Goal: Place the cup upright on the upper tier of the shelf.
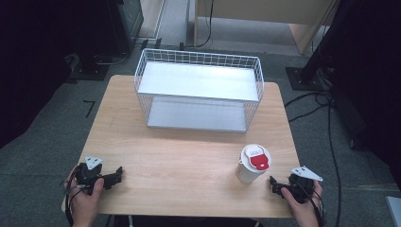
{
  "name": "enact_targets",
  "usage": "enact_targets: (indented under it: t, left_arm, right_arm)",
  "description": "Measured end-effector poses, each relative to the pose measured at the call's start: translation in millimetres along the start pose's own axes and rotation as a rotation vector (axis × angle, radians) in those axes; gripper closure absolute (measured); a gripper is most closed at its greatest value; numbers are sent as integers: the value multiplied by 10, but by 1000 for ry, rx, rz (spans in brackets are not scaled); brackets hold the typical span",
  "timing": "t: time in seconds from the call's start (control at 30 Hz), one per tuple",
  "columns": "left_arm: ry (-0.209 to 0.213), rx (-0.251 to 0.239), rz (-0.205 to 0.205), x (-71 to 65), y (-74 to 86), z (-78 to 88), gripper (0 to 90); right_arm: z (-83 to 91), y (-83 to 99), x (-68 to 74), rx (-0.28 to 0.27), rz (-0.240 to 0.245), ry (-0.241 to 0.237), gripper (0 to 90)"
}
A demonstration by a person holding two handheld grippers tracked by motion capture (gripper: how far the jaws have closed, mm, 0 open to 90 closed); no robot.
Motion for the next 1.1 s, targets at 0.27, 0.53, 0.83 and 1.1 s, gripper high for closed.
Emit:
enact_targets:
  t: [0.27,0.53,0.83,1.1]
  left_arm:
    - [0,0,0,0,0,0,0]
    - [0,0,0,0,0,0,0]
    - [0,0,0,0,0,0,0]
    - [0,0,0,0,-1,0,0]
  right_arm:
    - [39,36,42,-12,7,-9,57]
    - [72,85,141,-8,54,-30,27]
    - [129,85,410,-13,92,-143,39]
    - [206,-44,606,-71,91,-205,50]
Point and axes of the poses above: each handheld gripper's, and its own axes: z roughly backward along the jaws, y roughly out of its underside, x roughly to its left, the point moved 6 cm from there along -z, roughly forward along the jaws, and after that the axes turned 10 degrees about x, right-handed, at the moved point
